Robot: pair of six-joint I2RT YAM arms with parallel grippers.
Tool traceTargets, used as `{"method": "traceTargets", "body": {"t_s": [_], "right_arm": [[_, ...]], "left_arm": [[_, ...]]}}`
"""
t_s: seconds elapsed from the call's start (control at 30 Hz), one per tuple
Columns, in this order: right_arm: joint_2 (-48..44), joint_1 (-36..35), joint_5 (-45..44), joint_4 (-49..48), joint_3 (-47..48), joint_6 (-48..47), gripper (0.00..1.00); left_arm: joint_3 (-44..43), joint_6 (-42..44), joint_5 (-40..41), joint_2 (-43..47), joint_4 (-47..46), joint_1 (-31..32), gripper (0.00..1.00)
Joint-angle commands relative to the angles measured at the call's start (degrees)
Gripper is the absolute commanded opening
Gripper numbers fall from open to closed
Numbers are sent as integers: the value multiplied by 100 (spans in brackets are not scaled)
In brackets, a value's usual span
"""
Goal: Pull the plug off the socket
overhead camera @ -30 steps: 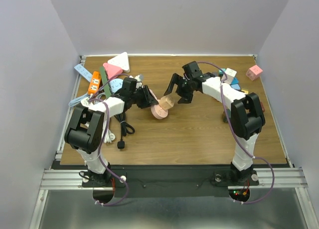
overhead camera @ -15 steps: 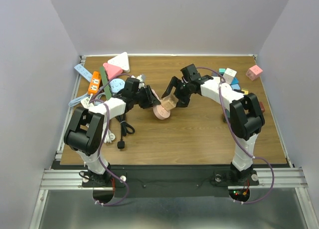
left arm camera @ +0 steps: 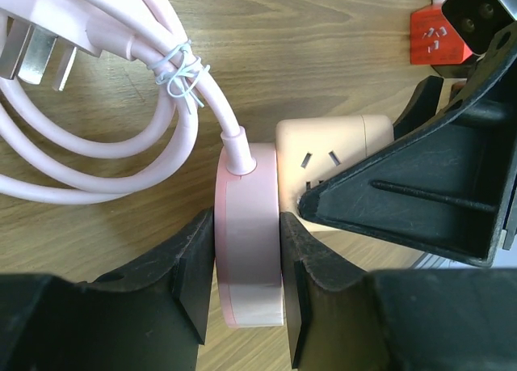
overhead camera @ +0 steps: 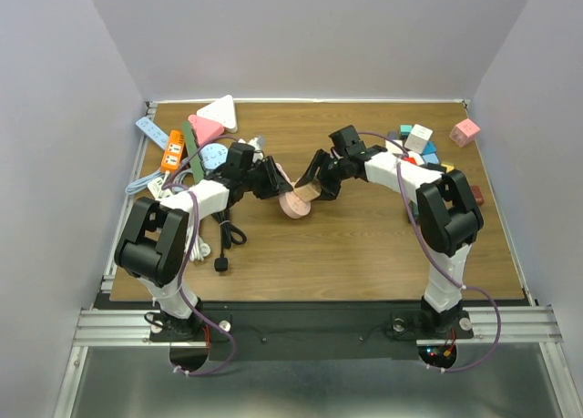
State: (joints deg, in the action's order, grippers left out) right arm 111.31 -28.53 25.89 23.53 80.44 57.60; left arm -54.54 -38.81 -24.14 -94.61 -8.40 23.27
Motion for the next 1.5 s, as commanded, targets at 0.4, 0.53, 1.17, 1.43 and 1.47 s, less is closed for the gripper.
{"method": "traceTargets", "body": {"t_s": [0.4, 0.53, 1.17, 1.43, 1.47], "right_arm": [[-742, 717, 1250, -182, 226, -1286, 0], [-926, 1025, 1787, -138, 138, -1778, 0], [-1480, 894, -1006, -909, -1188, -1587, 1], [-1655, 735, -1340, -1544, -1426, -1278, 1], [-1734, 727, -1428, -1544, -1452, -1295, 1]], "left_arm": [[541, 321, 410, -84, -575, -50, 0], [506, 277, 436, -154, -592, -59, 0], [-179, 49, 24, -356, -496, -59, 0], [-636, 75, 76, -725, -267, -76, 0], [-636, 58, 68, -761, -267, -85, 0]]}}
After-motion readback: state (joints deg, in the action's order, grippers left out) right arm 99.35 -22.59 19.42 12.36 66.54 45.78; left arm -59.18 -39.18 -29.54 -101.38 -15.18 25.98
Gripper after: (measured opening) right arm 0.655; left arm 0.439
